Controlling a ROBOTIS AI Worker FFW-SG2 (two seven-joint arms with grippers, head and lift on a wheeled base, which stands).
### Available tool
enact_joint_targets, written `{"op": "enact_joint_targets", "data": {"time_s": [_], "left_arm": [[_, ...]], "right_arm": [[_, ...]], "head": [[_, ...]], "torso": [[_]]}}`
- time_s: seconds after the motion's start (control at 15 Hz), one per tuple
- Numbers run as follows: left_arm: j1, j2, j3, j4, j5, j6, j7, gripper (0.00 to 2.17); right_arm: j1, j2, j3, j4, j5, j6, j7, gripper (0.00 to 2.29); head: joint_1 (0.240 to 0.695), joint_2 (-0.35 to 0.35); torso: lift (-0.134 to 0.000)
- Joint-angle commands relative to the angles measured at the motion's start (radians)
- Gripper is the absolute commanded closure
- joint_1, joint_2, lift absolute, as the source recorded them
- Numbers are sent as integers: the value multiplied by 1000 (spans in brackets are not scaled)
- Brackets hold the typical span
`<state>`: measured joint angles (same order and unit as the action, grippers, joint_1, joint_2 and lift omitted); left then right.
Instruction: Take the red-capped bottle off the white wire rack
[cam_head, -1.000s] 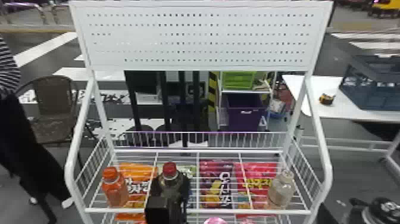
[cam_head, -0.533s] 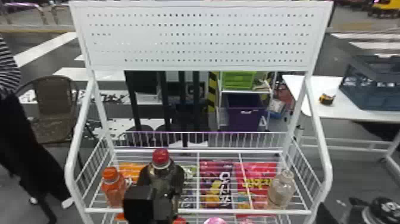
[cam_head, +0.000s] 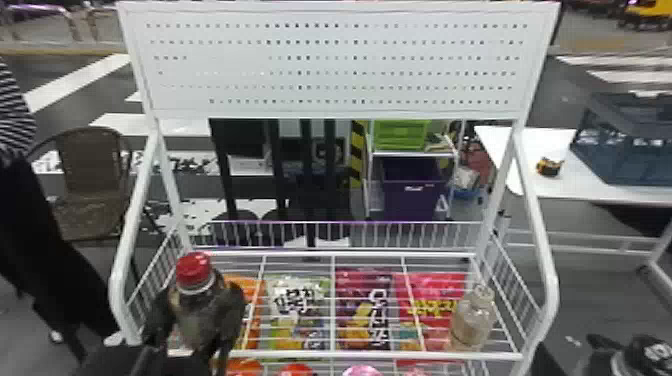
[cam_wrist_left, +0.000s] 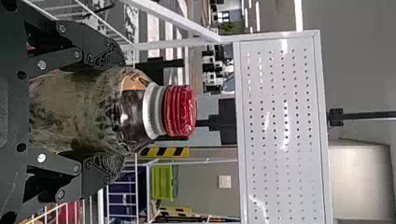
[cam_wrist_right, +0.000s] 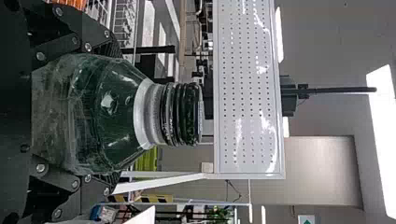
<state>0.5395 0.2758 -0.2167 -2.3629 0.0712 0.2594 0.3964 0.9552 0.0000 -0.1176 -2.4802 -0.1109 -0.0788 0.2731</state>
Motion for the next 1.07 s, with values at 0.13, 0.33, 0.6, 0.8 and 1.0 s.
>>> {"op": "enact_joint_targets", "data": {"time_s": [0.13,0.33,0.6,0.8,1.0], "left_arm": [[34,2,17,-32,-11,-5,2,1983],[34,-1,17,-24,-21,-5,4,1983],[43,-1,17,-16,-30,-9,10,1983],[46,-1,17,-15,-30,-9,12,1983],[48,-1,17,-15,-31,-12,13,1983]], "right_arm": [[14,1,3,3,-1,-35,0,481],[22,1,3,7,-10,-63,0,481],[27,1,3,6,-12,-69,0,481],[30,1,4,4,-10,-69,0,481],[30,1,4,7,-12,-69,0,481]], "head": [[499,0],[499,0],[499,0],[499,0],[499,0]], "torso": [[0],[0],[0],[0],[0]]}}
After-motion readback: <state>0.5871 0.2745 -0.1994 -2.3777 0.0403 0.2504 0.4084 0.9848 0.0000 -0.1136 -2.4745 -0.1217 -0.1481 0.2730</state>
